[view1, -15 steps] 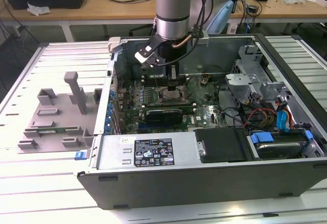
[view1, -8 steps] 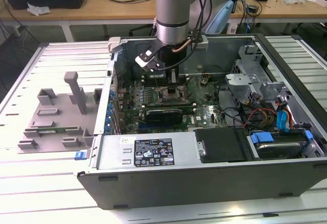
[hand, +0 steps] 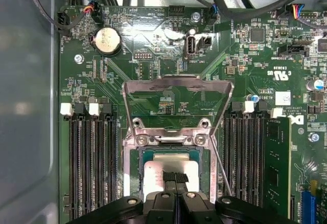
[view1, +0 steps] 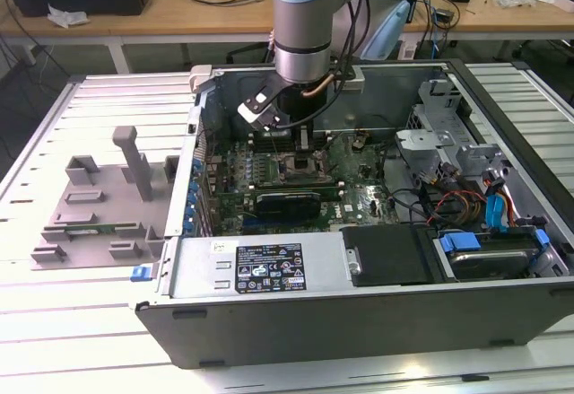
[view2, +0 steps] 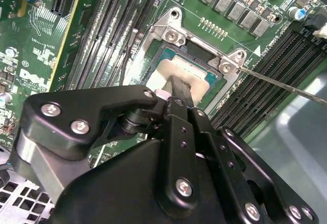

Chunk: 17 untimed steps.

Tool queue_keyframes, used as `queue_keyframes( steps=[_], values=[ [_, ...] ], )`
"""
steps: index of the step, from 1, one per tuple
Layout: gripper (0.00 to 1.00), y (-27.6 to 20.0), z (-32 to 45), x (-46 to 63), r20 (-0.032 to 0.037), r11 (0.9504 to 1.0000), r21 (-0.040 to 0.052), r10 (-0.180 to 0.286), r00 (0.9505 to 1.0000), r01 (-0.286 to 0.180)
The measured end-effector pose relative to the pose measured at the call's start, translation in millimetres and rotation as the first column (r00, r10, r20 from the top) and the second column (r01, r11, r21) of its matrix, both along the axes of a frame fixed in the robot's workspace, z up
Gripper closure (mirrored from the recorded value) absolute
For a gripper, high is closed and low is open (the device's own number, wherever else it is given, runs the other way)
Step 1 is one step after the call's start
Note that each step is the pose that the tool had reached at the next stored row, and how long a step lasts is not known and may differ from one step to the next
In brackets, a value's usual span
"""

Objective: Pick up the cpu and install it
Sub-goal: 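Place the cpu into insertion slot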

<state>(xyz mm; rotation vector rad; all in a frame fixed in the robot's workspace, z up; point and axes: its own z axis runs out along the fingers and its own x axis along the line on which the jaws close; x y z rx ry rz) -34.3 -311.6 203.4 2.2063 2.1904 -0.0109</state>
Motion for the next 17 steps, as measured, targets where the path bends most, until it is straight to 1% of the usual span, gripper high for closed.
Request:
queue_keyframes(
  steps=[2, 3, 4, 6, 7, 9, 10, 11, 12, 14, 15, 17],
  values=[
    [0.89, 0.4, 2.3, 0.2, 0.0013, 1.0000, 0.0020, 0.000, 1.0000, 0.000],
    [0.89, 0.2, 5.0, 0.1, 0.0004, 1.0000, 0.0006, 0.000, 1.0000, 0.000],
    [0.89, 0.1, 10.8, 0.0, 0.0002, 1.0000, 0.0002, 0.000, 1.0000, 0.000],
    [0.89, 0.0, 18.0, 0.0, -0.0001, 1.0000, -0.0001, 0.000, 1.0000, 0.000],
    [0.89, 0.0, 24.7, 0.0, 0.0000, 1.0000, -0.0004, 0.000, 1.0000, 0.000],
    [0.89, 0.1, 33.4, 0.0, 0.0001, 1.0000, -0.0009, 0.000, 1.0000, 0.000],
    [0.89, 0.0, 41.3, 0.0, 0.0000, 1.0000, -0.0017, 0.000, 1.0000, 0.000],
    [0.89, 0.1, 51.6, 0.1, 0.0000, 1.0000, -0.0023, 0.000, 1.0000, 0.000],
    [0.89, 0.1, 60.1, 0.0, 0.0000, 1.0000, -0.0030, 0.000, 1.0000, 0.000],
    [0.89, 0.1, 65.7, 0.0, -0.0001, 1.0000, -0.0036, 0.000, 1.0000, 0.000],
    [0.89, 0.1, 67.2, 0.0, 0.0000, 1.0000, -0.0036, 0.000, 1.0000, 0.000],
    [0.89, 0.1, 67.1, 0.0, 0.0001, 1.0000, -0.0035, 0.000, 1.0000, 0.000]
  ],
)
